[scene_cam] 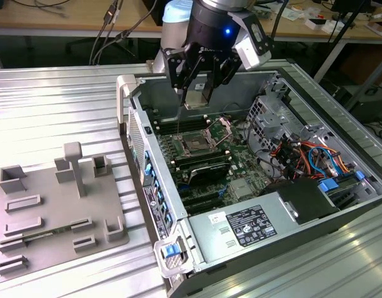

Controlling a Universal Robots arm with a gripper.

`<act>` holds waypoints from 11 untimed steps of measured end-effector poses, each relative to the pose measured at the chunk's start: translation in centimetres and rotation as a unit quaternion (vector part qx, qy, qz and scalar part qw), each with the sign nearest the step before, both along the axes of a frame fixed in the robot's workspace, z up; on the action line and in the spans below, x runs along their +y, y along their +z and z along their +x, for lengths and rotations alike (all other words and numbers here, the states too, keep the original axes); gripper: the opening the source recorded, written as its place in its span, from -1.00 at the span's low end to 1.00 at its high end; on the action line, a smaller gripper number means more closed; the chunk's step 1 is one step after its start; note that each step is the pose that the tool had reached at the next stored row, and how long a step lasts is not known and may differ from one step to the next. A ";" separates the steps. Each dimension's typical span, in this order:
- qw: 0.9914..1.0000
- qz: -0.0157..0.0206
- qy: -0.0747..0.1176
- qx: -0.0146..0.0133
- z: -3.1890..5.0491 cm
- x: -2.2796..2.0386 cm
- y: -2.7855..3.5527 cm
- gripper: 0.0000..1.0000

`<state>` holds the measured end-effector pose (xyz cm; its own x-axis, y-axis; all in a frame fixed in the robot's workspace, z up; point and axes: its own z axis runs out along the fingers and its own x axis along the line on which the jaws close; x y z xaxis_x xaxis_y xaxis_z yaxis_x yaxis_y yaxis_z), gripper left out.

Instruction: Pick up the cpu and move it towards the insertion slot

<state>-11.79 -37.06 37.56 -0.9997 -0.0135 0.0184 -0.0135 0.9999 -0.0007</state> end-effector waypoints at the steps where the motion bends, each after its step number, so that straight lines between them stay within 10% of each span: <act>1: 1.000 0.000 0.000 0.000 0.19 0.07 -0.01 0.09; 11: 1.000 -0.003 -0.001 0.001 3.38 1.79 -0.15 0.09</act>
<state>-8.41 -35.27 37.41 -0.9997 -0.0123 0.0196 -0.0125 0.9999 -0.0063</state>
